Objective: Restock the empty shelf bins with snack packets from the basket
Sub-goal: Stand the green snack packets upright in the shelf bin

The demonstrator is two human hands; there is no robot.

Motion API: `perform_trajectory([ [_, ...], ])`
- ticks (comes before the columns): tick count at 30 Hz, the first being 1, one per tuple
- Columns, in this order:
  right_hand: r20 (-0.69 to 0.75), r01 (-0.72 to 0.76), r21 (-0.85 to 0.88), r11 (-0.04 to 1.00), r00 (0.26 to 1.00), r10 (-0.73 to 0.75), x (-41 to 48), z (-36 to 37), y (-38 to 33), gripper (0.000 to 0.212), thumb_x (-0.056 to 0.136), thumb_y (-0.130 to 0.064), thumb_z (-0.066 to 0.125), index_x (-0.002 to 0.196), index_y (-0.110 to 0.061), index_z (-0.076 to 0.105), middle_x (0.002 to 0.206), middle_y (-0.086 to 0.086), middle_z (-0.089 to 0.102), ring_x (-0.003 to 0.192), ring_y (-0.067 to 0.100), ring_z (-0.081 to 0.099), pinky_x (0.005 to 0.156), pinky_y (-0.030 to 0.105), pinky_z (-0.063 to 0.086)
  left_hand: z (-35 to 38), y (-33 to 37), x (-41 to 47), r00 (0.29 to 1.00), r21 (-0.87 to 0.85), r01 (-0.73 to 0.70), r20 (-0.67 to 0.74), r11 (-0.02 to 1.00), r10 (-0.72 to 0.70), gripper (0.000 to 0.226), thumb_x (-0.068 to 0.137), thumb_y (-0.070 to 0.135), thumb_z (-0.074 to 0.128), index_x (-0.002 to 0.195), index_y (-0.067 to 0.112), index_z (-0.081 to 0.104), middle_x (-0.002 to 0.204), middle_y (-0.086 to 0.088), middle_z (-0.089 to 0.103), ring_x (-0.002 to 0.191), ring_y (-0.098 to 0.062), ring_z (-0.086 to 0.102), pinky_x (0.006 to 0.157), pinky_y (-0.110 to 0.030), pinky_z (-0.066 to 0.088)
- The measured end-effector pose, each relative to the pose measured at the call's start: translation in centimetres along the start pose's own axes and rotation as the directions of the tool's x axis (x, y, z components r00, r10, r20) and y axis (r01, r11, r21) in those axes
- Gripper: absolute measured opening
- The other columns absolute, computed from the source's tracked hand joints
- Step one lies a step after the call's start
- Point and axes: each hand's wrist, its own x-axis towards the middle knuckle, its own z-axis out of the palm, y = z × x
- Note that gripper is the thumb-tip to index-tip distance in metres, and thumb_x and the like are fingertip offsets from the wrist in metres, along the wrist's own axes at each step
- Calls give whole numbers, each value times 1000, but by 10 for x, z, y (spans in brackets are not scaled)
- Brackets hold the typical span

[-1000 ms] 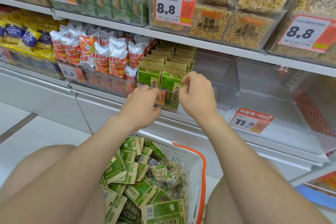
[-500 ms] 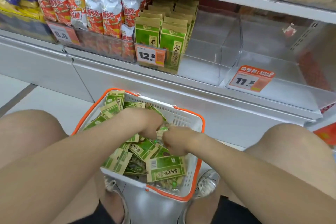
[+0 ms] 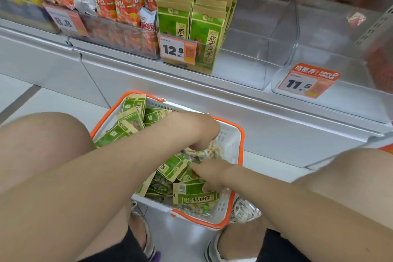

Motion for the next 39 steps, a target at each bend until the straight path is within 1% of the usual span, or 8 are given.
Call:
perform_trajectory([
  [7, -63, -27, 253, 967, 997, 44, -11, -48, 14, 31, 96, -32, 64, 80, -7, 60, 78, 6, 62, 70, 25, 57, 68, 42, 49, -26, -1, -26, 996, 56, 85, -1, 995, -85, 9, 98, 3, 56, 99, 11, 58, 87, -4, 53, 78, -23, 57, 70, -36, 50],
  [11, -204, -65, 522, 850, 959, 198, -32, -93, 24, 36, 100, -28, 53, 75, -3, 60, 71, 15, 60, 65, 25, 53, 66, 42, 50, -34, -10, -40, 981, -17, 193, 16, 981, -192, 66, 89, 8, 80, 140, 8, 38, 103, -8, 54, 92, -30, 57, 74, -38, 48],
  [15, -169, 14, 938, 345, 890, 424, -63, -127, 29, 20, 104, -21, 52, 112, -14, 69, 75, 8, 65, 57, 20, 56, 50, 28, 44, -39, -25, -48, 983, -206, 183, 13, 961, -184, 96, 70, 24, 98, 143, 19, 37, 129, -6, 59, 107, -31, 63, 88, -42, 54],
  [20, -52, 206, 915, -346, 912, 406, -102, -162, 38, 36, 104, -25, 45, 113, 1, 68, 88, 20, 76, 57, 23, 67, 52, 26, 50, -41, -48, -42, 863, -489, -68, -466, 869, -195, 30, 83, 42, 85, 96, 21, 68, 83, 4, 69, 82, -24, 66, 68, -35, 49],
  [22, -137, 360, 826, -434, 875, 465, -114, -171, 44, 40, 99, -23, 39, 116, 0, 67, 91, 22, 76, 59, 26, 66, 56, 29, 49, -45, -53, -43, 824, -694, -231, -513, 682, -243, 21, 87, 37, 85, 101, 26, 75, 88, 7, 77, 83, -12, 72, 70, -27, 54],
  [28, -504, 452, 849, 275, 532, 681, -116, -178, 45, 36, 94, -37, 62, 95, -2, 74, 65, -5, 44, 62, 13, 41, 61, 33, 38, -57, -45, -44, 727, -811, -394, -563, 433, -393, 31, 105, 40, 60, 81, 22, 68, 62, 17, 68, 56, 2, 62, 54, -14, 45],
  [33, -576, 461, 811, 360, 529, 622, -109, -184, 36, 38, 109, -32, 47, 95, -6, 71, 81, 13, 76, 65, 23, 72, 68, 45, 63, -58, -44, -35, 469, -761, -301, -643, 575, -605, 73, 112, 50, 29, 62, 2, 50, 57, -14, 53, 56, -31, 51, 57, -42, 36],
  [39, -619, 406, 785, 467, 509, 598, -104, -190, 33, 37, 98, -56, 48, 105, -26, 68, 85, 11, 77, 80, 38, 73, 75, 60, 60, -73, -36, -32, 325, -683, -181, -721, 708, -612, 61, 114, 39, 32, 58, 20, 44, 57, 3, 50, 58, -20, 49, 61, -41, 26],
])
